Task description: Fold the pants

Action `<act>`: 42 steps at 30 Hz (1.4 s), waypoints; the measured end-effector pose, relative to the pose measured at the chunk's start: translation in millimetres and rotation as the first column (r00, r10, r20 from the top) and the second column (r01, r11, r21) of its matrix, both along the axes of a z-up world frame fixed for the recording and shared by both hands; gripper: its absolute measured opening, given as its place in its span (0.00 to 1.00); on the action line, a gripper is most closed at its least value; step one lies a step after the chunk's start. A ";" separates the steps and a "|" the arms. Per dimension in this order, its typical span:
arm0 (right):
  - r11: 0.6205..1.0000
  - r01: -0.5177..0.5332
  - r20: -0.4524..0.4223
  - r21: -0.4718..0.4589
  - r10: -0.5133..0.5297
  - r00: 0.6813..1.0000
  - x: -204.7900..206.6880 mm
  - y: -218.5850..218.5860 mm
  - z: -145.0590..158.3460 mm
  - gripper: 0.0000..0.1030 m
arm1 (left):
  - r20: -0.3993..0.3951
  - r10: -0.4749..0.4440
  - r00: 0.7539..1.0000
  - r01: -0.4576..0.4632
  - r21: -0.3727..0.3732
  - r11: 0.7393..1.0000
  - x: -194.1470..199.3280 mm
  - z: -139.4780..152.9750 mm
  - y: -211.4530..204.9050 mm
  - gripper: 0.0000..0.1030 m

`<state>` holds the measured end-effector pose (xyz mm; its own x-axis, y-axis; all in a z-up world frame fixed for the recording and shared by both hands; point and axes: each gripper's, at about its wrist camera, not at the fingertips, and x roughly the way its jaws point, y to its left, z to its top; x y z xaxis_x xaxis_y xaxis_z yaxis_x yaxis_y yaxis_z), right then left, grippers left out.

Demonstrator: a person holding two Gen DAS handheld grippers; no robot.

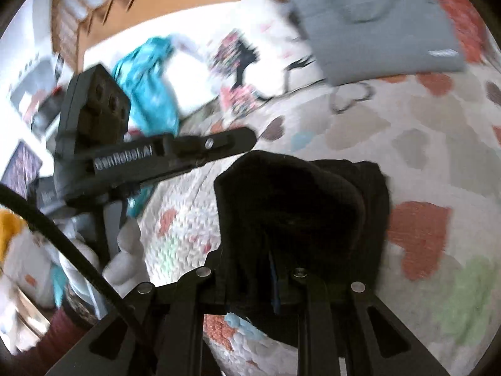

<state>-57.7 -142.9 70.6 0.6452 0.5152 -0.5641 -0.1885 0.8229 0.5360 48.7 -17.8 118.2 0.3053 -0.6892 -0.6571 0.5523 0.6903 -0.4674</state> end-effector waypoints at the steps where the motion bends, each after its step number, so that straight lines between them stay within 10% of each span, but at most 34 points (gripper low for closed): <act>1: 1.000 -0.008 0.006 -0.030 0.009 1.000 1.3 9.0 -1.2 0.19 | -0.011 0.001 1.000 -0.002 -0.011 1.000 1.4 -2.4 7.0 0.53; 7: 0.984 -0.028 -0.008 -0.176 0.027 1.000 7.8 40.2 -26.3 0.19 | -0.018 -0.066 0.998 0.065 -0.013 0.998 -3.7 -14.2 10.0 0.74; 14: 0.983 -0.002 0.011 -0.181 0.004 1.000 -3.1 32.6 -29.1 0.19 | -0.136 -0.177 0.975 0.182 0.026 0.983 -9.0 -47.4 -25.1 0.74; 16: 0.981 0.004 0.019 -0.193 -0.001 1.000 -3.9 33.9 -27.9 0.19 | -0.145 -0.204 0.968 0.210 0.026 0.977 -13.7 -51.5 -31.2 0.31; 19: 0.981 0.020 0.026 -0.193 -0.015 1.000 -5.9 33.5 -25.1 0.20 | -0.122 -0.190 0.974 0.199 0.066 0.978 -16.8 -51.8 -30.4 0.20; 31: 0.981 -0.110 -0.003 -0.158 0.111 0.994 27.9 94.2 -7.0 0.21 | -0.143 0.032 0.989 -0.043 -0.074 0.996 6.3 -48.9 75.8 0.20; 37: 0.959 -0.230 -0.118 -0.164 0.213 0.970 52.8 131.1 -39.1 0.38 | -0.315 0.204 0.927 -0.228 -0.040 0.973 34.0 -103.0 130.3 0.34; 42: 0.975 -0.220 0.003 -0.045 0.220 0.976 21.4 106.3 -5.2 0.61 | -0.364 0.284 0.887 -0.354 -0.144 0.924 28.2 -107.6 188.7 0.44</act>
<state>-36.3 -36.6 65.4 0.5233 0.6195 -0.5851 -0.3713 0.7838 0.4979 77.0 170.8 10.6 0.3205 -0.7188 -0.6169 0.1069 0.6745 -0.7305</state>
